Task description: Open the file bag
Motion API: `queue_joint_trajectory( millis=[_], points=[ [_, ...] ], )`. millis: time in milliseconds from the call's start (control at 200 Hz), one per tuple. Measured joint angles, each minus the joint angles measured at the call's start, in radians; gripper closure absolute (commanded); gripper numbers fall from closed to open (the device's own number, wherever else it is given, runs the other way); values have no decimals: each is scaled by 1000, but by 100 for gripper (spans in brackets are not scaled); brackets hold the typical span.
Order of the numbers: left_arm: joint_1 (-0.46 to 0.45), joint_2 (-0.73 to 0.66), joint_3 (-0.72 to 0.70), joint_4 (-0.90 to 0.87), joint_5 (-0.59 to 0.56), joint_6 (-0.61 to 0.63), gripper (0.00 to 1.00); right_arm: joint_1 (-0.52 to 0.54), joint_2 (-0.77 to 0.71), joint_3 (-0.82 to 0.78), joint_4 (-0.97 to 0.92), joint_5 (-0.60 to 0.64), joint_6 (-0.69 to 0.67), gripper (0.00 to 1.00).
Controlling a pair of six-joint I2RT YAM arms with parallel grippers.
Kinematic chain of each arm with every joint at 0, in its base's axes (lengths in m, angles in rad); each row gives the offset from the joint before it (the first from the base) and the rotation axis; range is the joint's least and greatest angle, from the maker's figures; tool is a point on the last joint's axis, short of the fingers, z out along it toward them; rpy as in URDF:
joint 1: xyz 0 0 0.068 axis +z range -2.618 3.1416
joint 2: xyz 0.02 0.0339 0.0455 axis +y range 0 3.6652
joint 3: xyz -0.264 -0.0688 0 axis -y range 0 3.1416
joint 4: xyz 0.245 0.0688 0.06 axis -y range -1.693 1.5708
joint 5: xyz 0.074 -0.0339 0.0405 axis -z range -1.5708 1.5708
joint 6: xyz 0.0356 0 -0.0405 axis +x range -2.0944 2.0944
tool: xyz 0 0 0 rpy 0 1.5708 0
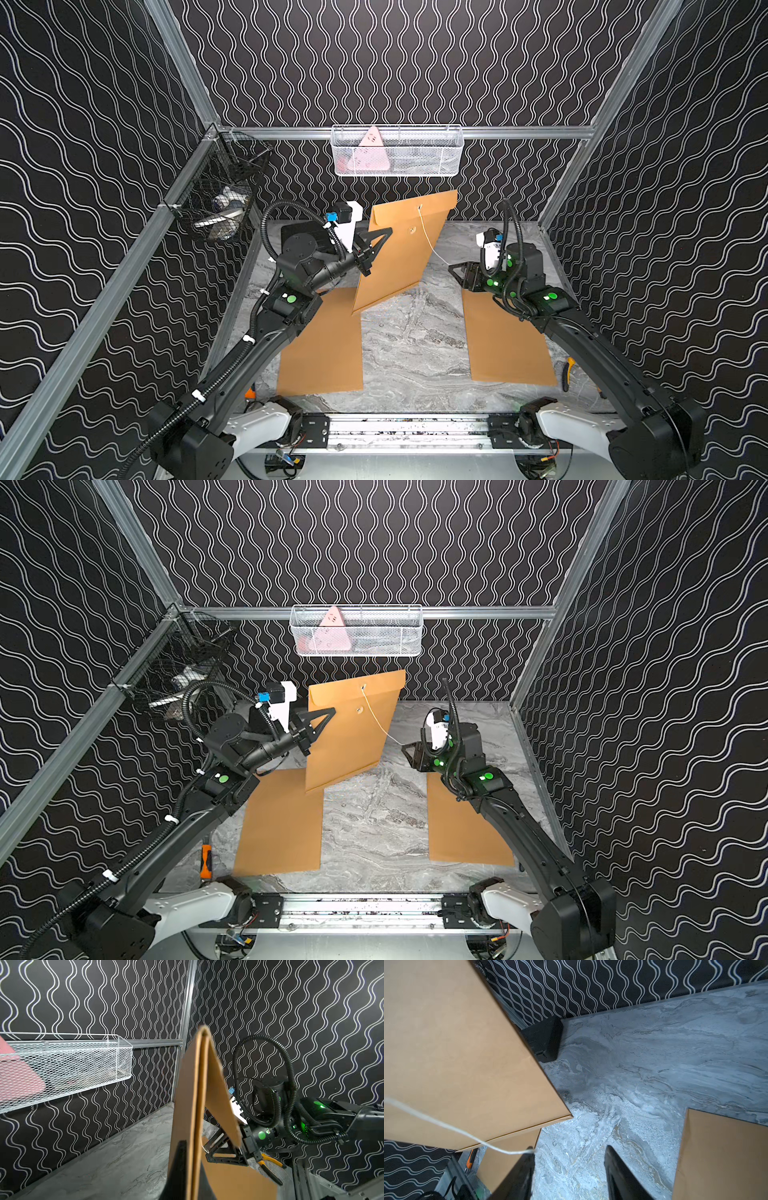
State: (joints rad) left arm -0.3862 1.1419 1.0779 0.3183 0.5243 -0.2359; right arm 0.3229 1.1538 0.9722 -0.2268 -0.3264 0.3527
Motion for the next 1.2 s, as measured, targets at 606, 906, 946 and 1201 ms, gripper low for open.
queue_joint_trajectory(
  millis=[606,906,946,1201],
  points=[
    [0,-30,-14,-57,108,130,100,-160,25,-121,398,-349,165,39],
    [-3,-14,-33,-51,158,103,100,-161,119,-105,664,-486,282,38],
    [-4,-13,-36,-47,161,103,100,-161,132,-104,694,-500,299,38],
    [-8,-9,-57,-31,177,77,100,-160,214,-94,876,-562,406,38]
  ],
)
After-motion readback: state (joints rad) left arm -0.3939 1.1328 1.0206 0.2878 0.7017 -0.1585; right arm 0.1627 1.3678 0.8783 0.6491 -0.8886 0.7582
